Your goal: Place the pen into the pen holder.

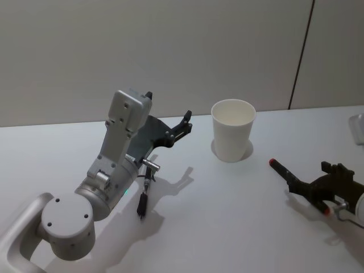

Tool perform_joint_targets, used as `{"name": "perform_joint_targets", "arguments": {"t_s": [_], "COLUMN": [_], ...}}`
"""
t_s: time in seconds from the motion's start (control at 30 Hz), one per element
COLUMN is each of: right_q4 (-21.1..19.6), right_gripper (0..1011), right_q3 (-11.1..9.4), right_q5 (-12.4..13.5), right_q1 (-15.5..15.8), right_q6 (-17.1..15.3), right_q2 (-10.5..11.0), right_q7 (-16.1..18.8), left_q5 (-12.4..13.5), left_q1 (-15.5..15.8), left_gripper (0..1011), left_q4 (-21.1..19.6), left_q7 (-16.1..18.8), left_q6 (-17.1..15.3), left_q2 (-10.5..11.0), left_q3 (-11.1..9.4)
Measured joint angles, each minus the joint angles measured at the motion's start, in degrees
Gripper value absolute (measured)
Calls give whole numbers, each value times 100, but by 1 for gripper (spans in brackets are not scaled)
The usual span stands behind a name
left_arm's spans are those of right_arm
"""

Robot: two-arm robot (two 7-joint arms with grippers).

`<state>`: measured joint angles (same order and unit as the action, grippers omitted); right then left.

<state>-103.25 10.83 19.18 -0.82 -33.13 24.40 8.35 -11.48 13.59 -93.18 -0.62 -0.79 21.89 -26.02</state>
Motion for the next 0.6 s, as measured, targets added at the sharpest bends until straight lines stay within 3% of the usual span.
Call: {"name": "perform_joint_targets", "arguments": {"t_s": [0.6], "right_q4": [71], "right_gripper": [1001], "right_q3": [94], "right_q5": [-212], "right_q1": [-31], "right_q6": [-5], "right_q2": [-139], "right_q7": [-88], "left_q5": [0], "left_q1": [0], "left_gripper": [1001], "left_q4": [0], "left_q7": [0], "left_q6": [0], "left_q2": [0], "left_q3": [0]}}
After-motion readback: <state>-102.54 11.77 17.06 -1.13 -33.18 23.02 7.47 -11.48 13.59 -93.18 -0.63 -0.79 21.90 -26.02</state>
